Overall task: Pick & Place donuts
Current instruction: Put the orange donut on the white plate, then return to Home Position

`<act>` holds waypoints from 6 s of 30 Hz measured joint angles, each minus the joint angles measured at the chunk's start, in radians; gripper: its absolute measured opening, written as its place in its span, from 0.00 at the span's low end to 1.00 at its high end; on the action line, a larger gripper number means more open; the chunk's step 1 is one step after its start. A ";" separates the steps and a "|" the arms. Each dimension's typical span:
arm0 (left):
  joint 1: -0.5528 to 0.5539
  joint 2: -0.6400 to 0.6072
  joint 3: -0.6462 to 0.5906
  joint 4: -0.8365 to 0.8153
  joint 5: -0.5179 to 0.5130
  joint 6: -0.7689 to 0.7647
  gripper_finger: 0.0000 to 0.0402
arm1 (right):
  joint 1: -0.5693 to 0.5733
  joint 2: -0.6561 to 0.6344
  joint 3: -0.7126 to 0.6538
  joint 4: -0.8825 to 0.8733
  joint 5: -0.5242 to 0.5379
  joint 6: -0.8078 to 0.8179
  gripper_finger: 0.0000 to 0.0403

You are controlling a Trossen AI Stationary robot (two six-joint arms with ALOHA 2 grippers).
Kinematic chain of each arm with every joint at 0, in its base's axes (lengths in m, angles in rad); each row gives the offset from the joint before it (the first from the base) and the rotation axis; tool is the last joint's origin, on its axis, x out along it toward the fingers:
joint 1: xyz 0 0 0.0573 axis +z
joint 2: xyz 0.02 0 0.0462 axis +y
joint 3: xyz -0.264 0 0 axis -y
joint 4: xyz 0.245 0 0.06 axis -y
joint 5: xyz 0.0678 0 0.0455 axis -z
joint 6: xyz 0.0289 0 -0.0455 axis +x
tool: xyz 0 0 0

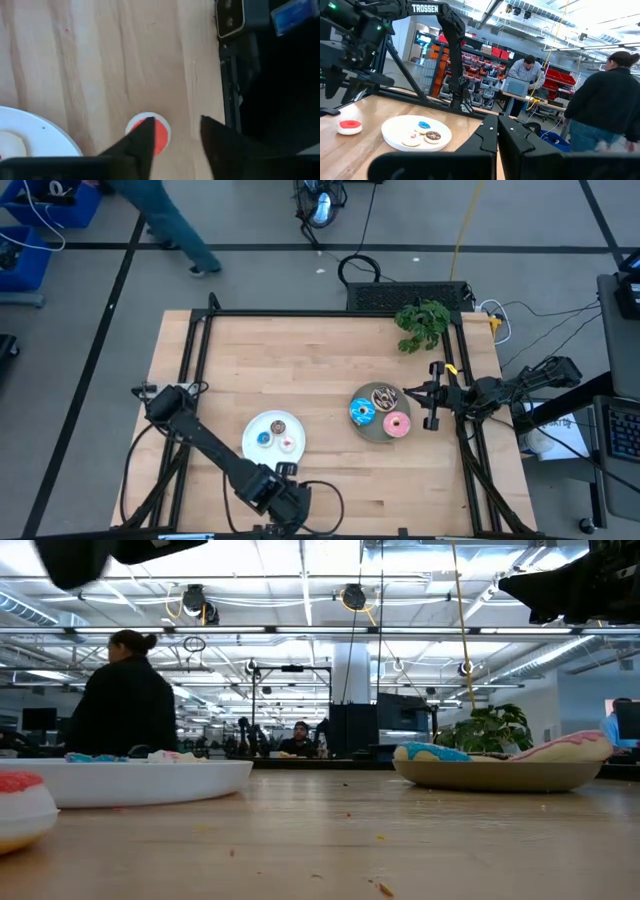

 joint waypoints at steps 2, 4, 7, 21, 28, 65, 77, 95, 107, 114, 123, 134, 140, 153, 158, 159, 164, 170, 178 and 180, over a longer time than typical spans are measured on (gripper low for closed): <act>-0.005 0.001 0.000 0.002 -0.011 0.007 0.49 | 0.000 0.000 0.000 0.000 0.000 0.000 0.00; -0.014 0.001 0.000 0.000 -0.046 0.040 0.58 | 0.000 0.000 0.000 0.000 0.000 -0.003 0.00; -0.023 0.001 0.000 -0.010 -0.094 0.073 0.70 | 0.000 0.000 0.000 0.000 0.000 -0.003 0.00; -0.011 0.037 -0.046 -0.040 -0.085 0.055 0.85 | 0.000 0.000 0.000 0.003 0.000 0.027 0.00; -0.021 0.039 -0.119 0.012 -0.029 0.035 0.85 | 0.000 0.000 0.000 0.005 0.000 0.038 0.00; 0.000 0.037 -0.266 0.211 0.007 0.042 0.55 | 0.000 0.000 0.000 -0.006 -0.080 0.084 0.00; 0.017 -0.021 -0.192 0.154 0.025 0.015 0.46 | 0.000 0.000 0.000 0.000 -0.079 0.079 0.00; 0.019 -0.325 -0.050 -0.304 -0.147 -0.196 0.46 | 0.000 0.000 0.000 -0.001 -0.079 0.079 0.00; 0.010 -0.343 -0.051 -0.393 -0.197 -0.254 0.46 | 0.000 0.000 0.000 0.000 -0.079 0.076 0.00; 0.058 -0.343 -0.201 -0.352 -0.233 -0.216 0.46 | 0.000 0.000 0.000 0.000 -0.079 0.077 0.00; 0.154 -0.342 -0.542 0.080 -0.079 -0.059 0.46 | 0.000 0.000 0.000 0.000 -0.079 0.072 0.00; 0.185 -0.325 -0.713 0.280 -0.041 -0.061 0.46 | 0.000 0.000 0.000 0.000 -0.079 0.059 0.00; 0.176 -0.310 -0.734 0.289 -0.048 -0.059 0.46 | 0.000 0.000 0.000 0.000 -0.079 0.056 0.00; 0.168 -0.302 -0.700 0.306 -0.062 -0.016 0.51 | 0.000 0.000 0.000 0.000 -0.079 0.053 0.00; 0.169 -0.302 -0.687 0.307 -0.061 -0.016 0.64 | 0.000 0.000 0.000 0.000 -0.079 0.049 0.00; 0.169 -0.302 -0.687 0.304 -0.061 -0.017 0.66 | 0.000 0.000 0.000 0.000 -0.079 0.049 0.00; 0.175 -0.325 -0.687 0.215 -0.037 -0.024 0.77 | 0.000 0.000 0.000 0.000 -0.079 0.046 0.00; 0.190 -0.401 -0.687 0.140 0.001 -0.074 0.81 | 0.000 0.000 0.000 0.000 -0.079 0.045 0.00; 0.197 -0.551 -0.686 0.141 0.008 -0.116 0.71 | 0.000 0.000 0.000 0.000 -0.079 0.026 0.00; 0.200 -0.601 -0.682 0.141 0.008 -0.151 0.65 | 0.000 0.000 0.000 0.000 -0.079 0.023 0.00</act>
